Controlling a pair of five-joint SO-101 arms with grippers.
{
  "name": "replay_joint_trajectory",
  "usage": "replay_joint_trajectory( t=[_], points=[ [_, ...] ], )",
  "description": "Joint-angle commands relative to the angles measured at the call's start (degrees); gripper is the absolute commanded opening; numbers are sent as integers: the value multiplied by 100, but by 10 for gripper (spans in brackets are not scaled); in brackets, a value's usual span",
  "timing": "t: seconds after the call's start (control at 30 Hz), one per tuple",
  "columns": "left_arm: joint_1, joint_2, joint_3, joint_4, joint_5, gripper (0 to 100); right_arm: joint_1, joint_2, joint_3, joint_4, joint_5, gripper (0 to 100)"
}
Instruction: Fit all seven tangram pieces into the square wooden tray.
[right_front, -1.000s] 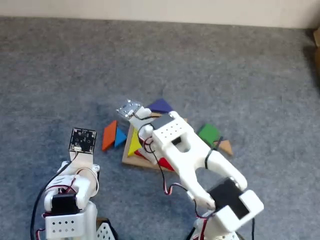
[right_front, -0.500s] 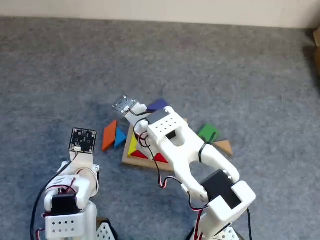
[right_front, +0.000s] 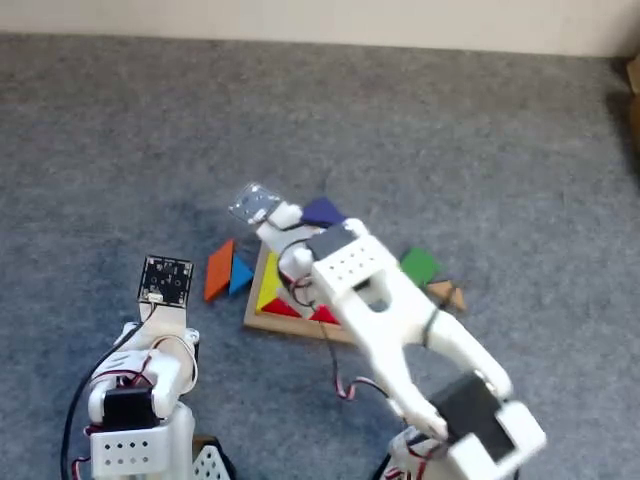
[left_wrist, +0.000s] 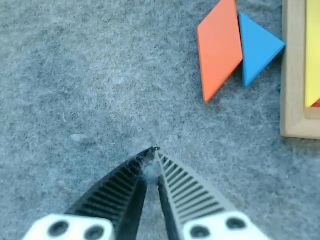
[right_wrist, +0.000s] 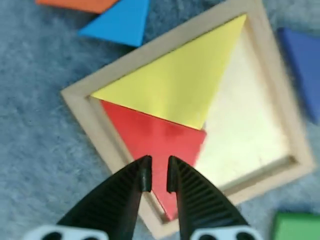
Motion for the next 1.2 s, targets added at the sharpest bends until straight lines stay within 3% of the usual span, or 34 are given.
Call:
replay_joint_trajectory(
  t=[0.0,0.33,0.47,0.57,0.67,0.97,1.17],
  points=[
    [-4,-4,40,18,-18,7,567,-1015,92,84,26,67],
    [-4,-4,40,18,-18,7,2044,-1842,180,567,-255,80],
    [-4,-4,40,18,-18,7,2484,-1842,215,558,-404,221],
    [-4,-4,40,18,-18,7,2624,-1833,215,558,-360,330],
    [-4,-4,40,18,-18,7,2633,-1833,224,558,-237,380],
    [-4,-4,40,18,-18,7,2712,-338,31,505,668,380],
    [-4,-4,40,18,-18,7,2738,963,-804,444,791,380]
  ],
)
